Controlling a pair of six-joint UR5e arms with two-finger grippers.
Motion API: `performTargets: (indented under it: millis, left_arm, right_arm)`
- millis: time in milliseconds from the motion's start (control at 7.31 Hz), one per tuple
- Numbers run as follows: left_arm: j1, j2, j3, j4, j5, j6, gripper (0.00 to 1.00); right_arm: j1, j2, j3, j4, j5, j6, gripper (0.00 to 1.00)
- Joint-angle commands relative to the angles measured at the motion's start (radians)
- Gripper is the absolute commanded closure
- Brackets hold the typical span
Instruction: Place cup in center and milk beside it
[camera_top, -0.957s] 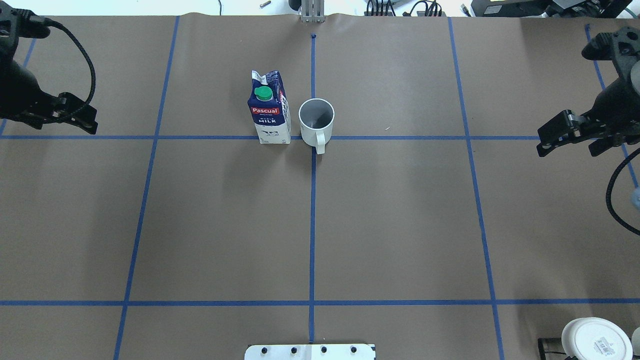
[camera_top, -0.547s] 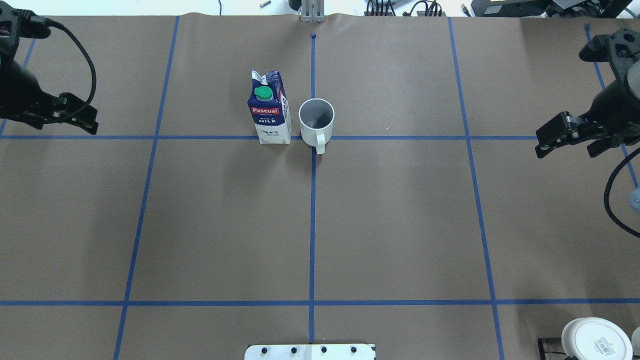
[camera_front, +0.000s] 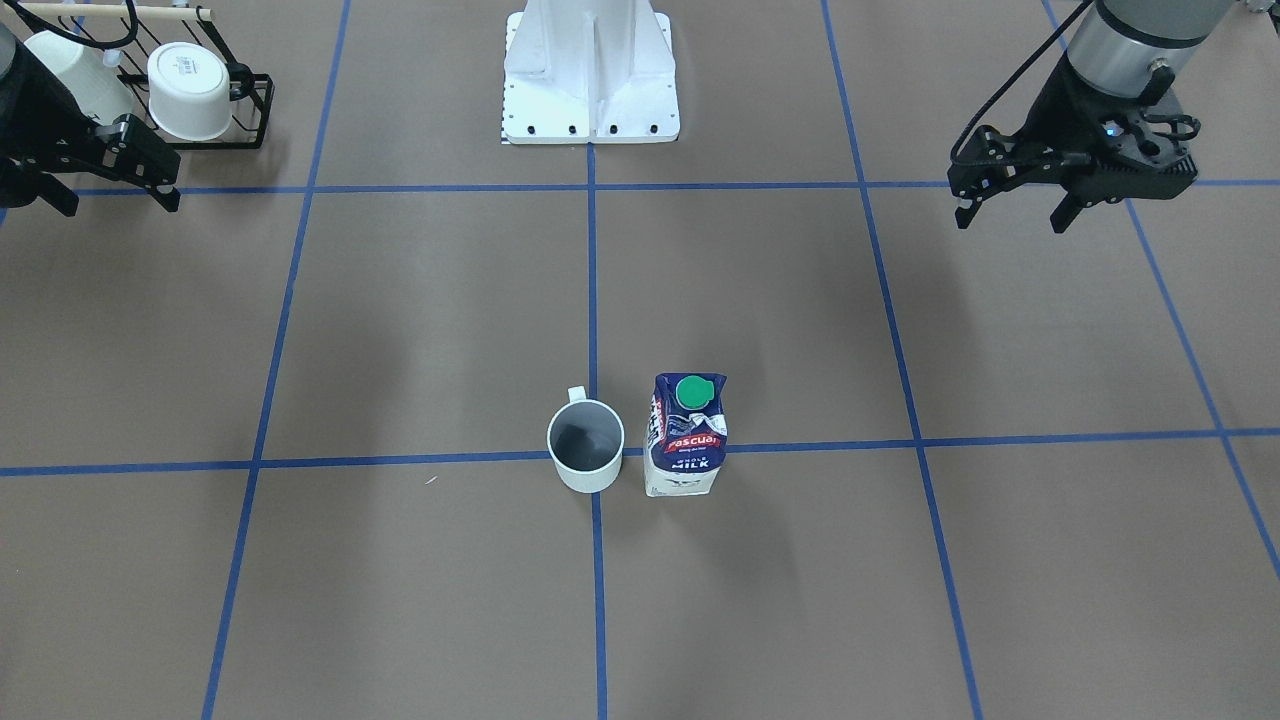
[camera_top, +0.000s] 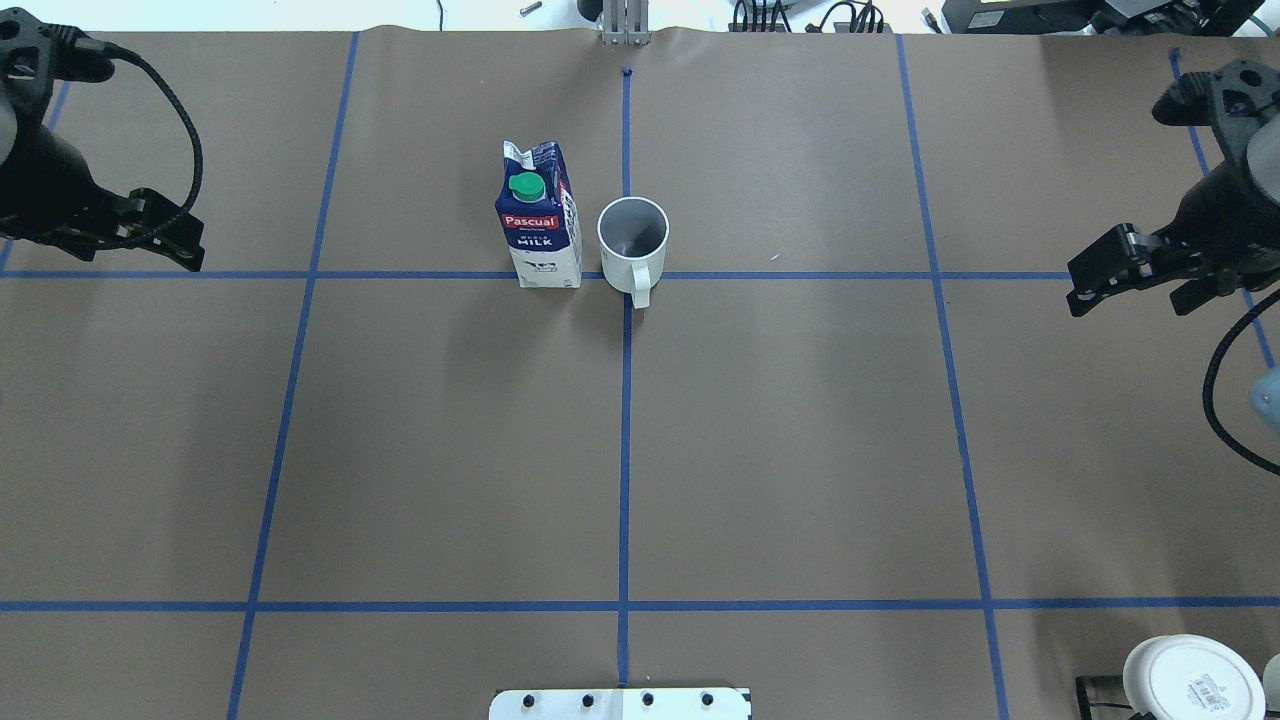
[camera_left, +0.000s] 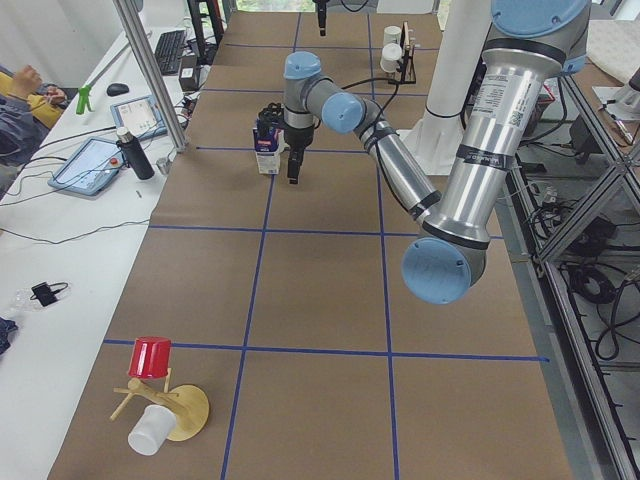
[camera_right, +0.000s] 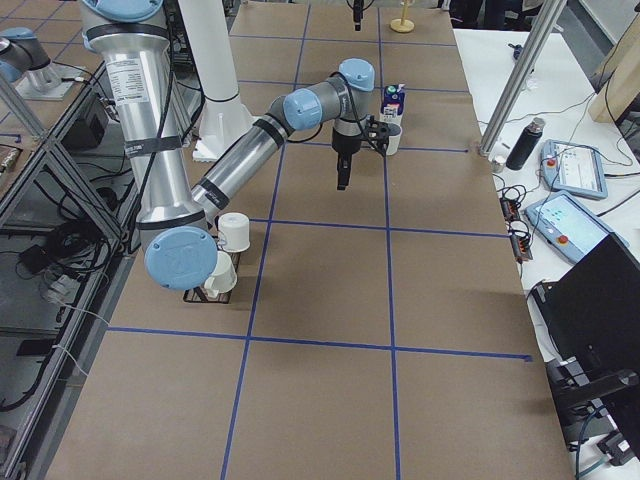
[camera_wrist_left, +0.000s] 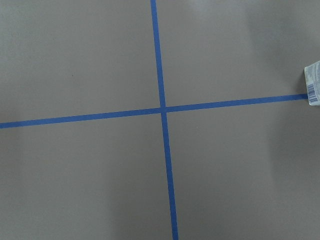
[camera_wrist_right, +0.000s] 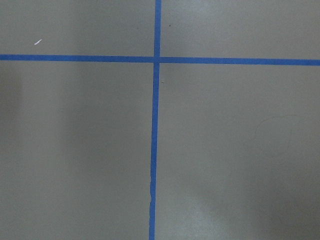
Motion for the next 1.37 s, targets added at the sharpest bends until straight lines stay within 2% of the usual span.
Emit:
performTargets:
  millis: [0,274,1231]
  left_arm:
    - [0.0,-0.003,-0.002,0.0,-0.004,0.0,0.02]
    - [0.0,-0.016,0.001,0.001,-0.063,0.0,0.02]
    - [-0.003,-0.013,0.01,0.001,-0.061,0.0,0.02]
  right_arm:
    - [0.0,0.001,0.0,0.002,0.001,0.0,0.0]
    - [0.0,0.003,-0.003,0.002,-0.001,0.0,0.0]
    - [0.001,0.026,-0.006,0.002,-0.016,0.001,0.0]
